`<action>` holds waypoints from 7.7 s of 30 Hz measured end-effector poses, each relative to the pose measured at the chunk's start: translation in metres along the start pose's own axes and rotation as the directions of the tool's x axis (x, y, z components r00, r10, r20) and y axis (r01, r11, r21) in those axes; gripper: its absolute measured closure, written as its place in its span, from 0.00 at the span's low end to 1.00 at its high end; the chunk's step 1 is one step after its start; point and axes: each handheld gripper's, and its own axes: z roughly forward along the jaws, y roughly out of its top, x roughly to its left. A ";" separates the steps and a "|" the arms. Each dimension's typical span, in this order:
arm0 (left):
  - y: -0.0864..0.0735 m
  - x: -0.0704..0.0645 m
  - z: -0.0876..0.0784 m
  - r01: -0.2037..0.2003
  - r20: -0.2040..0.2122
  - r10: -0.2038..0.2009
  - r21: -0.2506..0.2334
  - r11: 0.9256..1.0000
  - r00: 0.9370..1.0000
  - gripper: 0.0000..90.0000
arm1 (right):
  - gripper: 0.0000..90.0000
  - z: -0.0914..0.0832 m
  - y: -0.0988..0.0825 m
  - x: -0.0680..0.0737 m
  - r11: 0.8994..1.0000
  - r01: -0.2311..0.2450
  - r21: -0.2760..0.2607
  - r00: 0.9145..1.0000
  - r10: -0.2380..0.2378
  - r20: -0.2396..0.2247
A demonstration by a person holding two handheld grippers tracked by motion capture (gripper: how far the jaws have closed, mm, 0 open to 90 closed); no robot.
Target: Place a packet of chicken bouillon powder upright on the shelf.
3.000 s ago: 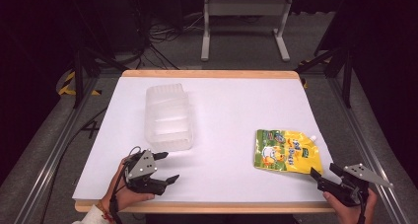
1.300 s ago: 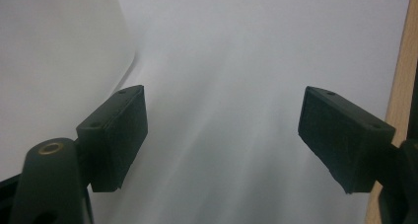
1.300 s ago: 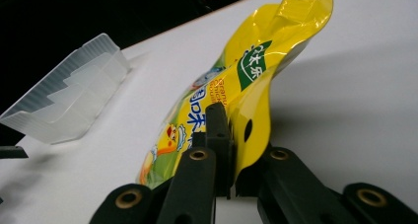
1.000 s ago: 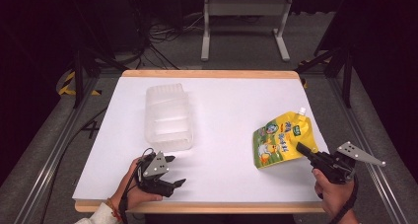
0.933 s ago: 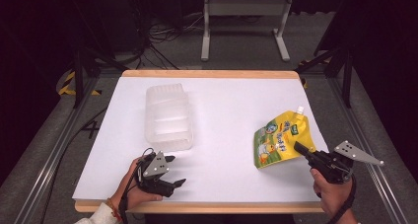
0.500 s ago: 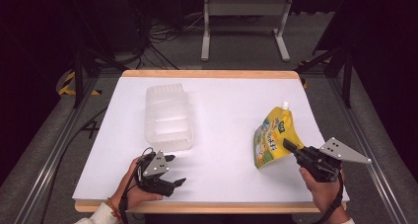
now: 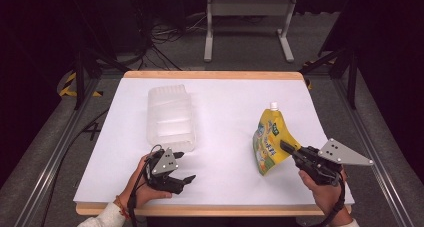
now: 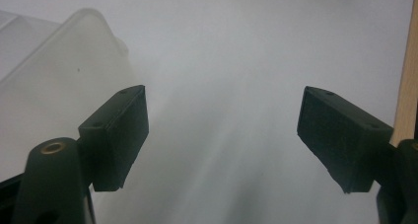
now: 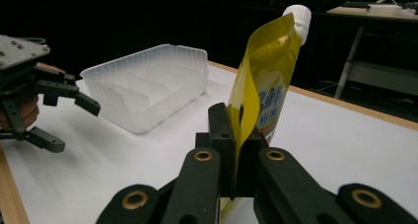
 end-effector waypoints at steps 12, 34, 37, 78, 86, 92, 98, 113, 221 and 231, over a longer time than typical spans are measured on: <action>0.028 0.001 0.011 -0.001 0.019 0.002 -0.064 0.998 1.000 0.20 | 1.00 0.018 0.012 0.019 0.994 0.104 0.021 0.987 -0.101 -0.125; 0.061 0.001 0.047 -0.042 0.104 0.050 -0.077 0.996 0.993 0.31 | 1.00 0.034 0.021 0.053 0.971 0.237 0.009 0.925 -0.223 -0.308; 0.061 -0.001 0.045 -0.059 0.121 0.069 -0.088 0.994 0.990 0.49 | 1.00 0.036 0.019 0.054 0.972 0.236 0.015 0.926 -0.220 -0.306; 0.067 0.041 -0.015 0.003 -0.131 -0.031 -0.211 0.977 0.991 1.00 | 0.99 0.090 0.066 0.052 0.987 0.132 -0.087 0.974 -0.146 -0.175; 0.061 0.062 -0.031 0.046 -0.183 -0.093 -0.249 0.967 0.979 1.00 | 1.00 0.121 0.086 0.057 0.985 0.146 -0.087 0.974 -0.158 -0.163; 0.056 0.075 -0.040 0.062 -0.214 -0.122 -0.265 0.962 0.969 1.00 | 1.00 0.144 0.097 0.062 0.985 0.151 -0.089 0.973 -0.164 -0.160; 0.052 0.088 -0.046 0.083 -0.250 -0.155 -0.275 0.958 0.956 1.00 | 1.00 0.167 0.103 0.062 0.985 0.149 -0.085 0.973 -0.161 -0.164; 0.027 0.115 -0.059 0.121 -0.318 -0.222 -0.306 0.944 0.922 1.00 | 1.00 0.217 0.108 0.068 0.985 0.157 -0.069 0.969 -0.167 -0.184; -0.011 0.113 -0.064 0.162 -0.354 -0.232 -0.216 0.963 0.906 0.77 | 0.86 0.239 0.076 0.085 0.985 0.122 0.123 0.983 -0.103 -0.149; -0.004 0.095 -0.067 0.132 -0.369 -0.210 -0.225 0.965 0.905 0.69 | 0.86 0.220 0.077 0.082 0.980 0.163 0.111 0.980 -0.148 -0.133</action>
